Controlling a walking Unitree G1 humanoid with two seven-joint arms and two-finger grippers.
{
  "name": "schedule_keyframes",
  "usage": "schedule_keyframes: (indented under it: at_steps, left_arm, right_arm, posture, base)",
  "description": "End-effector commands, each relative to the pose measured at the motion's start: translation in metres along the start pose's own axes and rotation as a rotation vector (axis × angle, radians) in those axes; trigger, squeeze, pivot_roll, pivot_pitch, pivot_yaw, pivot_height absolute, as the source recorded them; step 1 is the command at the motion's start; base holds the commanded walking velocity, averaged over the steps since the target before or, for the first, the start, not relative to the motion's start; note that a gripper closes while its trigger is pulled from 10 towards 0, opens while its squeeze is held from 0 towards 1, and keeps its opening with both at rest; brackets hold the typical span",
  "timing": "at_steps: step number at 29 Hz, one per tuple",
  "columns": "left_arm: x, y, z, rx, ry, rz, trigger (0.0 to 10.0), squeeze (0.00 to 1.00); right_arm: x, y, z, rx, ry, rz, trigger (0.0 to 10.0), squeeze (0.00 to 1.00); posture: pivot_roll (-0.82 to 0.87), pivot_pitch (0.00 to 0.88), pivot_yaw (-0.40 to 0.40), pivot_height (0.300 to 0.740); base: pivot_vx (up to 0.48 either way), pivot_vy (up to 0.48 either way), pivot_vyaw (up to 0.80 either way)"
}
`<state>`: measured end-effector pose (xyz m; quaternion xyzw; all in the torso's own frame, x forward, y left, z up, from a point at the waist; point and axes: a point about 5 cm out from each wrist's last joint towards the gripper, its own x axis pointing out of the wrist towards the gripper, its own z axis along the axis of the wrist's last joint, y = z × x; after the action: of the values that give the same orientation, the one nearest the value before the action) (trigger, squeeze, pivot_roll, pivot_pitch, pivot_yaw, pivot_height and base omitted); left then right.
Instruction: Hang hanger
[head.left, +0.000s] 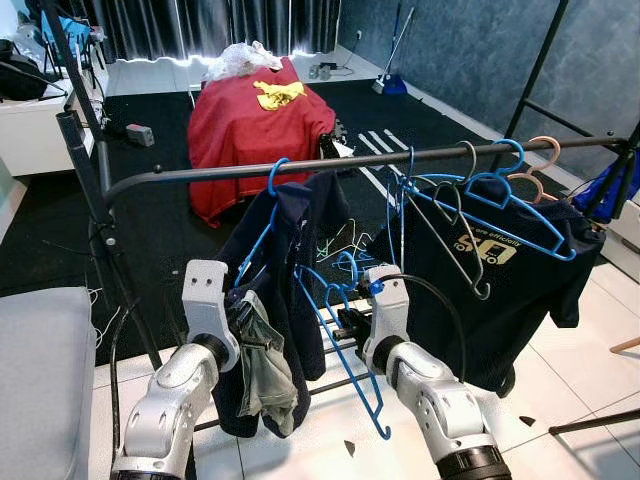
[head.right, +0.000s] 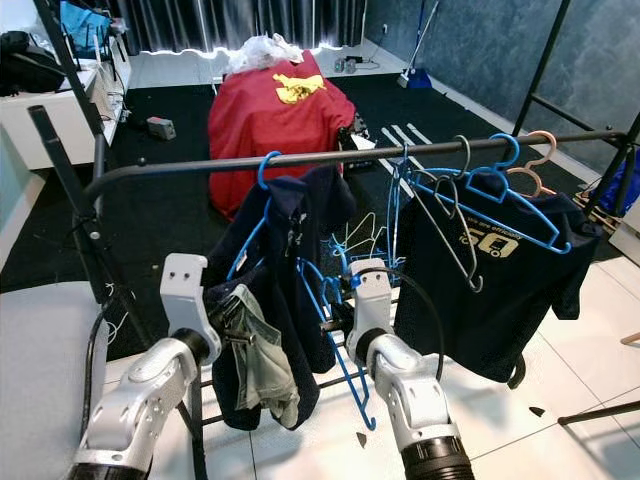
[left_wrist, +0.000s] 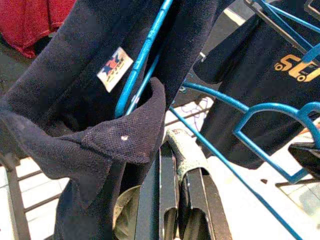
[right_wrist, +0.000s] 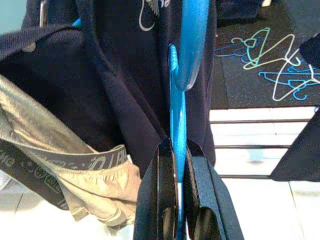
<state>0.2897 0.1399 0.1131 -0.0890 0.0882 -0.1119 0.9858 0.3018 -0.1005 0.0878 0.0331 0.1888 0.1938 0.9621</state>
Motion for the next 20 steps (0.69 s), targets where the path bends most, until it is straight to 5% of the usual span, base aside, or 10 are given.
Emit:
schedule_keyframes:
  at_steps: [1, 5, 13, 20]
  left_arm:
    - [-0.002, -0.001, 0.002, -0.051, -0.001, -0.001, 10.0, 0.00]
    - [0.000, 0.000, 0.001, -0.057, 0.015, 0.009, 10.0, 0.00]
    - [0.010, 0.008, 0.012, 0.065, -0.028, 0.051, 10.0, 0.00]
    - [0.003, 0.005, 0.006, 0.087, -0.026, 0.026, 10.0, 0.00]
  right_arm:
    - [0.001, 0.000, 0.001, -0.033, -0.003, 0.004, 10.0, 0.00]
    - [0.004, -0.001, 0.006, -0.052, -0.025, -0.009, 10.0, 0.00]
    - [-0.002, -0.012, 0.024, -0.040, -0.151, -0.095, 10.0, 0.00]
    - [-0.003, -0.015, 0.018, -0.027, -0.129, -0.104, 10.0, 0.00]
  posture:
    - [0.10, 0.000, -0.022, 0.740]
    - [0.09, 0.000, -0.020, 0.740]
    - [0.03, 0.010, -0.015, 0.740]
    - [0.04, 0.025, -0.028, 0.740]
  base:
    - [0.000, 0.000, 0.00]
    - [0.000, 0.000, 0.00]
    - [0.000, 0.000, 0.00]
    - [0.000, 0.000, 0.00]
